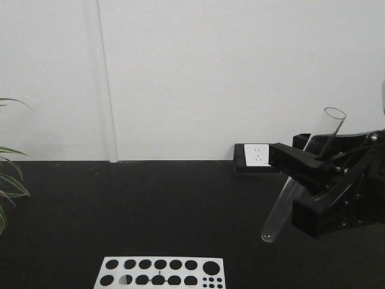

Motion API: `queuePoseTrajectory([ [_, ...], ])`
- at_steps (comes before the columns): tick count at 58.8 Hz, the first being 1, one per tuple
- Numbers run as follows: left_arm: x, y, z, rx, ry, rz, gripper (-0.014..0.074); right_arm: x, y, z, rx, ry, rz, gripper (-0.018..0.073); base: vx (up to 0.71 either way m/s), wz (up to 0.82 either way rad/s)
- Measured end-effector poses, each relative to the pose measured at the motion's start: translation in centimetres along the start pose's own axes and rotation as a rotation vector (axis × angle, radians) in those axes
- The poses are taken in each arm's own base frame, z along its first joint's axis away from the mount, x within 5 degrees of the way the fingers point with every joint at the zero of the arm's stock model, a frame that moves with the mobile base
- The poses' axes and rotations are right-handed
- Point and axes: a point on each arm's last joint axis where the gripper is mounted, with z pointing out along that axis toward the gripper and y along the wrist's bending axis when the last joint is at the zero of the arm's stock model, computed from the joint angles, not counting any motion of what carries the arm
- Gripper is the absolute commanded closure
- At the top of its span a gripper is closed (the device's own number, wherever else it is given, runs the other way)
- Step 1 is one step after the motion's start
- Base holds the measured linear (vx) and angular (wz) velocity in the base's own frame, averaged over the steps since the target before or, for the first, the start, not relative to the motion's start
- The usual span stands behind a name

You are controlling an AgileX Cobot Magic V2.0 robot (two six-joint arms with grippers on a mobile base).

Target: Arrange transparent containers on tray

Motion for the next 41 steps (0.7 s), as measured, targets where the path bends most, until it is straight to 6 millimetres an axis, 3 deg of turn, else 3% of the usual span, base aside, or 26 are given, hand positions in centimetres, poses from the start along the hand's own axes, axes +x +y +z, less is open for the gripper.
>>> queuePoseTrajectory([
  [41, 0.00, 0.00, 0.00, 0.000, 0.000, 0.000, 0.0468, 0.00, 0.00, 0.00, 0.000, 0.000, 0.000, 0.0400, -0.16, 0.00],
])
